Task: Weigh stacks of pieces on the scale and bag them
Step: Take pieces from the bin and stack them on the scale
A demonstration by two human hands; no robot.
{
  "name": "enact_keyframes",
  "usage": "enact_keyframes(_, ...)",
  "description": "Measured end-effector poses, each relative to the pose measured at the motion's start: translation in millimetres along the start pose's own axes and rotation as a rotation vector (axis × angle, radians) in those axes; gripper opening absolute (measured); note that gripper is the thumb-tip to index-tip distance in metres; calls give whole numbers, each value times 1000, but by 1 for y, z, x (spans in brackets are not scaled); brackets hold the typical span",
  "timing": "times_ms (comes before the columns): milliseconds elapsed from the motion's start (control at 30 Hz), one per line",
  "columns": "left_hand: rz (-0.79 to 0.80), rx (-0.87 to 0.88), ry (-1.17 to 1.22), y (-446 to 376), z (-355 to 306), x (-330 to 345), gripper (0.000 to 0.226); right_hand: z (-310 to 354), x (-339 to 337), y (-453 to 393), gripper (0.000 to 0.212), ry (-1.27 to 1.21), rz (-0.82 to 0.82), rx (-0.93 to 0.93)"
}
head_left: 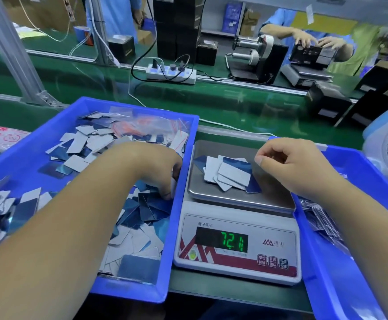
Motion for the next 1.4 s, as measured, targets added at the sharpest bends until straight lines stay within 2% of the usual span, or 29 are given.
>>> enact_keyframes(200, -83, -46, 197, 3, 10, -9, 27, 1, 0, 0, 19, -9, 1, 2)
enact_keyframes(333, -162, -72, 208, 1, 15, -15, 9, 0, 1, 1, 18, -6, 4, 2)
enact_keyframes(400, -326, -124, 345, 1, 20, -26, 10, 0, 0, 0, 18, -5, 2, 1)
enact_keyframes(467, -578, -99, 573, 5, 19, -41, 11, 0, -1, 0, 18, -4, 1, -2)
enact_keyframes(533, -784, 67, 710, 13, 3, -50, 12, 0, -1, 0, 19, -14, -10, -6)
enact_keyframes(600, -858, 256, 660, 18, -25, -50, 14, 0, -3, 0, 20, -19, -22, -4)
enact_keyframes(667, -829, 392, 544, 17, -52, -42, 12, -2, -3, -1, 21, -23, -26, -1)
enact_keyframes(767, -712, 509, 398, 13, -73, -30, 5, -2, -3, -2, 22, -22, -22, -1)
enact_keyframes(900, -576, 567, 443, 14, -74, -25, 12, -2, -3, -2, 19, -15, -20, 10)
enact_keyframes(1000, -624, 473, 569, 13, -64, -31, 9, -2, -3, -1, 19, -6, -6, 17)
enact_keyframes(1067, -667, 329, 628, 8, -54, -36, 10, -2, -2, -2, 18, -7, 10, 33)
enact_keyframes(1133, -601, 175, 613, 2, -46, -37, 8, 0, 2, -4, 9, -11, 47, 60)
enact_keyframes(1167, -533, 124, 575, 0, -43, -37, 18, 1, 3, -5, 3, -7, 75, 72)
enact_keyframes(1300, -175, 64, 380, 1, -44, -35, 92, 5, 11, -13, 49, 76, 237, 97)
enact_keyframes(1333, -117, 69, 306, 2, -45, -35, 103, 8, 12, -14, 58, 96, 291, 113)
enact_keyframes(1400, -56, 91, 172, 3, -51, -33, 101, 11, 15, -16, 69, 140, 376, 122)
Point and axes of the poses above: each hand's wrist, its own y-axis away from the middle knuckle, its own x-axis out of the palm, z = x × y, the point moved 4 cm from there along -y, towards the middle knuckle, and after that the axes turned 8 degrees about -z, right-handed, at the moved point
